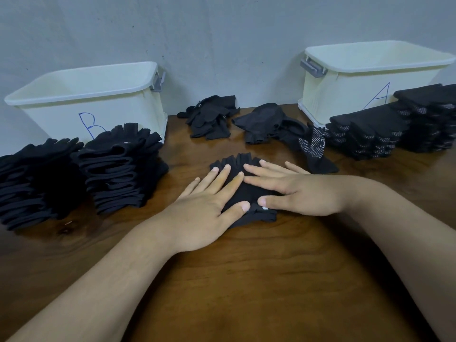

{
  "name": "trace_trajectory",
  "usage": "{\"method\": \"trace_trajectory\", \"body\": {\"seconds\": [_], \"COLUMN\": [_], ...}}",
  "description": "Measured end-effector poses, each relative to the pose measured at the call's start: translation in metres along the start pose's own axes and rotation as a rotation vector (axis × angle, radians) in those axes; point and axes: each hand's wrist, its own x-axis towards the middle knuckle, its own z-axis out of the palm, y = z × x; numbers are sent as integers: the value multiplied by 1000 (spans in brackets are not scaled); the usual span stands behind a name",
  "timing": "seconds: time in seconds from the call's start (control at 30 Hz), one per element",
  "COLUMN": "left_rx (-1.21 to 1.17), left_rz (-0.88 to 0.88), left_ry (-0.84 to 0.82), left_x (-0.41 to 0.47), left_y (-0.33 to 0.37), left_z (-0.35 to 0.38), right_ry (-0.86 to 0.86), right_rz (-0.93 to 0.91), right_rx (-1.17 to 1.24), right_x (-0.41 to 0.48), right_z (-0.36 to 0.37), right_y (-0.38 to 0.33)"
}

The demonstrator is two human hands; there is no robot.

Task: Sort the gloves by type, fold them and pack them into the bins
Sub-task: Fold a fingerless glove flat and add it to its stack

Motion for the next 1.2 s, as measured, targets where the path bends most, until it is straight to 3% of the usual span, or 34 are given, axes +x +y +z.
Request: {"method": "trace_trajectory", "body": {"seconds": [0.2, 0.57, 1.0, 1.2], "left_rx": [47, 36, 40, 36], "left_rz": [-17, -17, -9, -13], "left_ry": [-8, 4, 20, 0], "left_x": [-1, -1, 0, 0], "left_y": [2, 1, 0, 1], "left_z": [0, 2, 4, 2], "right_ry": [96, 654, 587, 568], "right_rz": [119, 255, 143, 244], "right_rx": [24, 92, 27, -54], "right_x": [-1, 7, -3, -1], "right_z": [9, 8, -3, -15], "right_y": [-7, -4, 3, -7]}}
